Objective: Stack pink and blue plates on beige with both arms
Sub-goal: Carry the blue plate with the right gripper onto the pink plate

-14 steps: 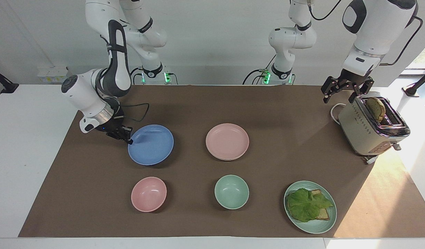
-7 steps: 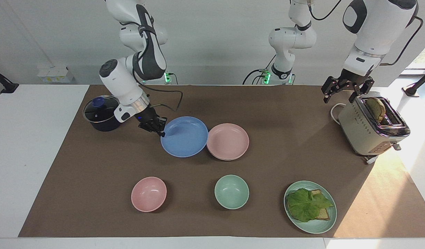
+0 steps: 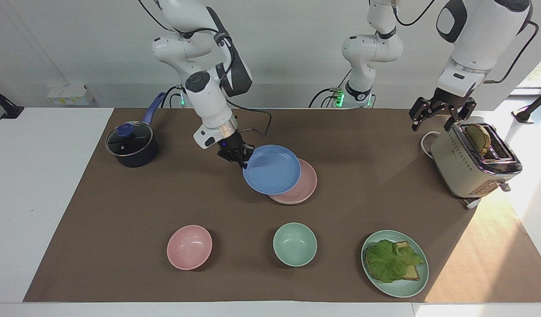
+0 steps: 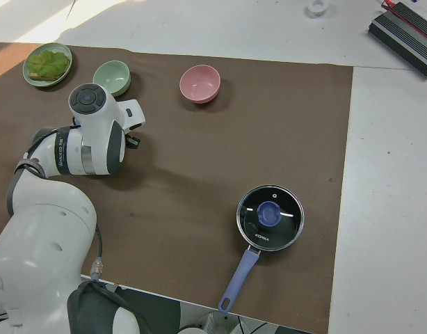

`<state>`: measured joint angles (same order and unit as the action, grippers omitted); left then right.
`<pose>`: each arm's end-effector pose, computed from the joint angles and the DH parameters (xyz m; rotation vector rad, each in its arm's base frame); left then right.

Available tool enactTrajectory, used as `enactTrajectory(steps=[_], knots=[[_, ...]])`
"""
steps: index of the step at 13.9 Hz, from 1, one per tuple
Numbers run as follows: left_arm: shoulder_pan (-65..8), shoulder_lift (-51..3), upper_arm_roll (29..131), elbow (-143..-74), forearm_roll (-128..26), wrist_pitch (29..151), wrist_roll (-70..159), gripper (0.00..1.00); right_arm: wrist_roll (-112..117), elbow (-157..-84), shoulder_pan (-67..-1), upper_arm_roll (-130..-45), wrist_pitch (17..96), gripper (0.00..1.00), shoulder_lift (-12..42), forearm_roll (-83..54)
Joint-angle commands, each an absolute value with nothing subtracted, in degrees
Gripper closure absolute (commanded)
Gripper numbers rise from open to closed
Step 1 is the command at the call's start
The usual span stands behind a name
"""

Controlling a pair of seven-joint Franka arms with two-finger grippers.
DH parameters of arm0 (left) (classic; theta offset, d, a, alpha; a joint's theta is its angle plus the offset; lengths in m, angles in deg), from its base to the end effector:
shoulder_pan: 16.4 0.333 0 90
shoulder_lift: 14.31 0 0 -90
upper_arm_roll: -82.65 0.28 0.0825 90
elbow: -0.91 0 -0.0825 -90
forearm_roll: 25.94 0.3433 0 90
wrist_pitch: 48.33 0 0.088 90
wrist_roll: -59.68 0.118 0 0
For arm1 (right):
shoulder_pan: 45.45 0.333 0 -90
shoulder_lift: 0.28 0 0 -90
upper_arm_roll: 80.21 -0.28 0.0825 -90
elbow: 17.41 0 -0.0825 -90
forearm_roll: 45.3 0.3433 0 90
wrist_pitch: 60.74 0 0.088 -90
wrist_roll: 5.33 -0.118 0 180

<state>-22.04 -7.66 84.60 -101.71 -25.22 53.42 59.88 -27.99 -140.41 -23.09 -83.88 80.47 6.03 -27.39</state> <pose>0.4981 -0.0301 0.5584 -3.1303 0.1094 -0.1584 0.4858 0.2387 0.3516 -2.8374 0.2367 -0.1339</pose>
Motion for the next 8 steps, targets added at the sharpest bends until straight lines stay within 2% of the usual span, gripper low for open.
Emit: enactTrajectory(steps=[1,4,7,8], knots=[[-21.76,-7.81,84.41,-100.87,-24.53,52.40,60.29,0.00,-29.59,-140.46,-20.94,-83.90,83.21,1.00,7.63,-28.52],[-21.67,-7.81,84.58,-100.87,-24.53,52.40,60.20,0.00,-29.85,-140.37,-19.18,-83.90,87.16,1.00,10.52,-28.52],[-21.76,-7.81,84.41,-100.87,-24.53,52.40,60.20,0.00,-29.94,-140.46,-18.90,-83.90,87.71,1.00,11.50,-28.52],[-21.76,-7.81,84.41,-100.87,-24.53,52.40,60.20,0.00,-30.02,-140.46,-18.90,-83.90,87.53,0.93,11.50,-28.52]])
